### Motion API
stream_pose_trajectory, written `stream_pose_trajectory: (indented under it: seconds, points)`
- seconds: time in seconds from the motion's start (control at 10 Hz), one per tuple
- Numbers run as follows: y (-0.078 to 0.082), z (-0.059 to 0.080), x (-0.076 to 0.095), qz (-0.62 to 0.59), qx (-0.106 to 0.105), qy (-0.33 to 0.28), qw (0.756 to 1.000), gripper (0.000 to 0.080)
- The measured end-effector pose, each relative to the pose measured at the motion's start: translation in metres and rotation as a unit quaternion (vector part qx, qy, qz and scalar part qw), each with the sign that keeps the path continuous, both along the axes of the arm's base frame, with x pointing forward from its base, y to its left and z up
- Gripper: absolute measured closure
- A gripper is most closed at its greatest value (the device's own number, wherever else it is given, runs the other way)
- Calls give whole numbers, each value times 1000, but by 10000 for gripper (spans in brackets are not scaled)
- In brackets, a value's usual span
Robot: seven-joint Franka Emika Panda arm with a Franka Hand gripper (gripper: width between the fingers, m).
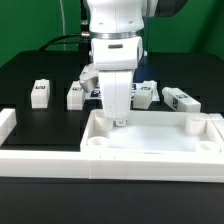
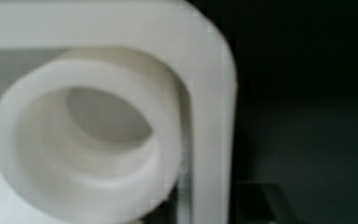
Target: Assemble desk
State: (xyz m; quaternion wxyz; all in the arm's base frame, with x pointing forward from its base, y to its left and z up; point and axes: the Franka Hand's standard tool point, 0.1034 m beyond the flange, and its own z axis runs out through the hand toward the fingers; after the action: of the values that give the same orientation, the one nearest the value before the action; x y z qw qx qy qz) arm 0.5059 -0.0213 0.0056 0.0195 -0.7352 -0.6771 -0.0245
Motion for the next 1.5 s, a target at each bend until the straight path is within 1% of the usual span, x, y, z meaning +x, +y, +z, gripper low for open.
stream_pose_trajectory:
  seconds: [0.2, 0.3, 0.4, 0.5, 0.7, 0.8, 1.0, 1.1, 1.2, 1.3, 1.5]
  points:
    - [-2, 0, 0, -2, 0, 0, 1000, 395]
    - [-2, 0, -1, -3, 0, 0, 1000, 395]
    - [-3, 3, -3, -9, -1, 0, 1000, 224]
    - [-4, 7, -7, -15, -3, 0, 1000, 169]
    - [-1, 18, -14, -50, -5, -1, 999, 154]
    - [2, 27, -13, -78, -6, -5, 997, 154]
    - [16, 43, -10, -132, -6, -12, 991, 150]
    - [25, 48, -8, -171, -4, -17, 985, 150]
    - [37, 50, -7, -209, 0, -23, 978, 150]
    - [46, 49, -9, -250, 5, -26, 968, 150]
    - [46, 48, -10, -256, 5, -25, 966, 150]
